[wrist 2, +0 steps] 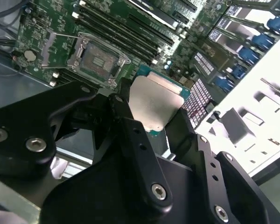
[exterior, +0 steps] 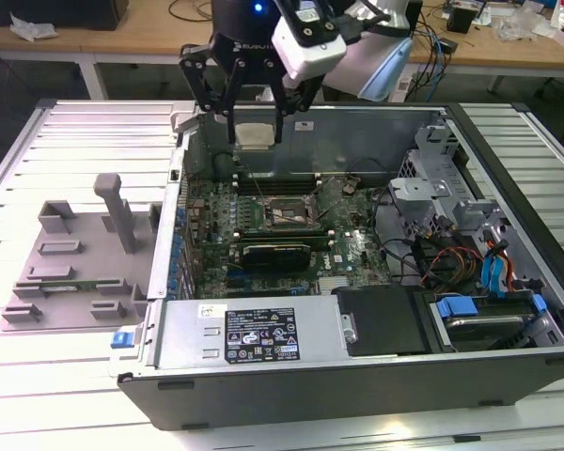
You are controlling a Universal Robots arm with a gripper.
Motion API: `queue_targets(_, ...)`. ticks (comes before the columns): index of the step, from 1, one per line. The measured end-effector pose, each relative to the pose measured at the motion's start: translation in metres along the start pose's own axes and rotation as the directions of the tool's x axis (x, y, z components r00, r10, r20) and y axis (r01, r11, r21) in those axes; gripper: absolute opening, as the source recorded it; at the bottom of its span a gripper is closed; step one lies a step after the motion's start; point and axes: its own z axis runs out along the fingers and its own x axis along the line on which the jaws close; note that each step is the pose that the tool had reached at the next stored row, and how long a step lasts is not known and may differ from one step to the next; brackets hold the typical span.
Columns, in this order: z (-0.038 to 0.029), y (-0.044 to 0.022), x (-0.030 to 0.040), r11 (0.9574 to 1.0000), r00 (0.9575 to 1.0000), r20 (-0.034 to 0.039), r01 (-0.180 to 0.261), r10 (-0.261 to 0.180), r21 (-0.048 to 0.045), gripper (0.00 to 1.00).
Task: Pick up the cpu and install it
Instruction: 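Pick up the cpu and move it towards the insertion slot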
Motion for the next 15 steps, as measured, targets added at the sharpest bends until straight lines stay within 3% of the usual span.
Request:
queue_targets(3, 0.0050, -0.0004, -0.0133, 1.0000, 0.9999, -0.0122, -0.001, 0.001, -0.0001, 0.55)
queue_targets(6, 0.0073, -0.0005, -0.0201, 1.0000, 0.9998, -0.0179, -0.001, 0.001, -0.0002, 0.55)
queue_targets(11, 0.0081, -0.0005, -0.0208, 1.0000, 0.9998, -0.0179, -0.001, 0.001, -0.0003, 0.55)
queue_targets(15, 0.0140, -0.0008, -0.0266, 1.0000, 0.9998, -0.0180, -0.001, 0.001, -0.0001, 0.55)
